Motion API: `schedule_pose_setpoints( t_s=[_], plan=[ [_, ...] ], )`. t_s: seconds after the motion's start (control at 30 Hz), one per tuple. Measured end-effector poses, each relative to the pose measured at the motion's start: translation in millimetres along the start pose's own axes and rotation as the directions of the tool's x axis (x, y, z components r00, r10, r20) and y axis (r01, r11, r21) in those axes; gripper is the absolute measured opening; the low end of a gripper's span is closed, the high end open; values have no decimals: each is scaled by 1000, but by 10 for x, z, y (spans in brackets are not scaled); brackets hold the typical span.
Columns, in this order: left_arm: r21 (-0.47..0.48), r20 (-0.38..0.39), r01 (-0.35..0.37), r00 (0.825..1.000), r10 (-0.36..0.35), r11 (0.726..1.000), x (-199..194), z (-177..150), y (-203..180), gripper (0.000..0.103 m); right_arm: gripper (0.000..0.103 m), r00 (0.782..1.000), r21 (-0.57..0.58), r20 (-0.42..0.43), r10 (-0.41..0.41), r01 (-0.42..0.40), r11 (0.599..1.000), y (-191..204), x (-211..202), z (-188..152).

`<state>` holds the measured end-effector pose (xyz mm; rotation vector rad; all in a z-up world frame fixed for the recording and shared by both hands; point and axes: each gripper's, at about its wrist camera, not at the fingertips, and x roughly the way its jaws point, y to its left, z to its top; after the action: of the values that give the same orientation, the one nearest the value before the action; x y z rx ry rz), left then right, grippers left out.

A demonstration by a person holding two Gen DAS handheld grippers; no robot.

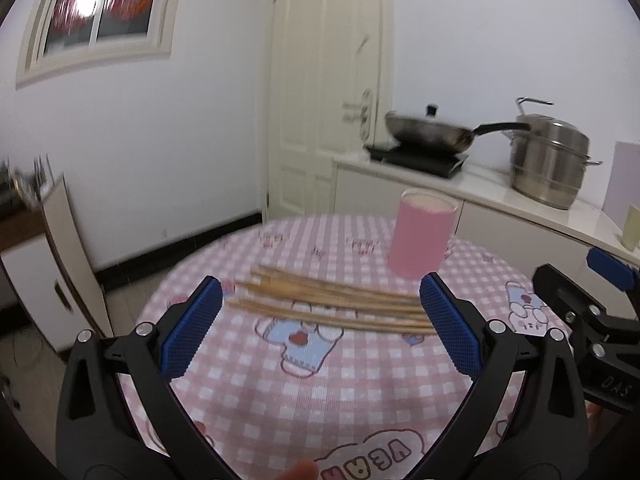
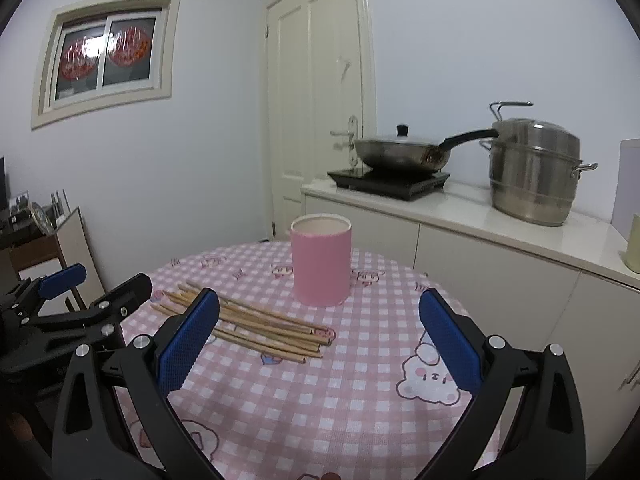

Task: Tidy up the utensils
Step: 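Lower both grippers toward the wooden chopsticks on the table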

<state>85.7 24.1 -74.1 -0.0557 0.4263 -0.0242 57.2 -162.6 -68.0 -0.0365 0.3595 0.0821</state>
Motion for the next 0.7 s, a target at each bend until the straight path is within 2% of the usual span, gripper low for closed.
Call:
schedule_pose_setpoints(
  t_s=[0.13, 0.23, 0.3, 0.37, 0.47, 0.53, 0.63, 0.7],
  plan=[
    [-75, -107, -16, 994, 7, 997, 274, -66, 108, 97, 96, 999, -10, -44, 1, -1, 1000, -50, 182, -64],
    [-121, -238, -1, 971, -28, 993, 567, -143, 157, 97, 96, 997, -19, -78, -7, 6, 1000, -117, 327, -108],
    [-164, -296, 10, 953, -59, 986, 718, -181, 175, 97, 96, 995, -24, -98, -9, 6, 1000, -156, 413, -132],
    [-193, -324, 7, 944, -70, 981, 813, -208, 191, 97, 96, 993, -32, -118, -13, 9, 999, -207, 504, -153],
    [-178, -389, -60, 921, -15, 982, 1008, -211, 121, 97, 96, 991, -36, -133, -3, -1, 999, -246, 591, -159],
    [-174, -417, -82, 909, 2, 981, 1125, -189, 80, 97, 96, 989, -25, -143, 23, -27, 999, -272, 633, -152],
    [-180, -427, -116, 904, 29, 977, 1277, -166, 17, 97, 96, 983, 6, -169, 77, -77, 997, -341, 704, -141],
    [-167, -460, -120, 887, 31, 979, 1411, -135, -30, 97, 96, 979, 7, -182, 93, -93, 996, -361, 748, -137]
  ],
)
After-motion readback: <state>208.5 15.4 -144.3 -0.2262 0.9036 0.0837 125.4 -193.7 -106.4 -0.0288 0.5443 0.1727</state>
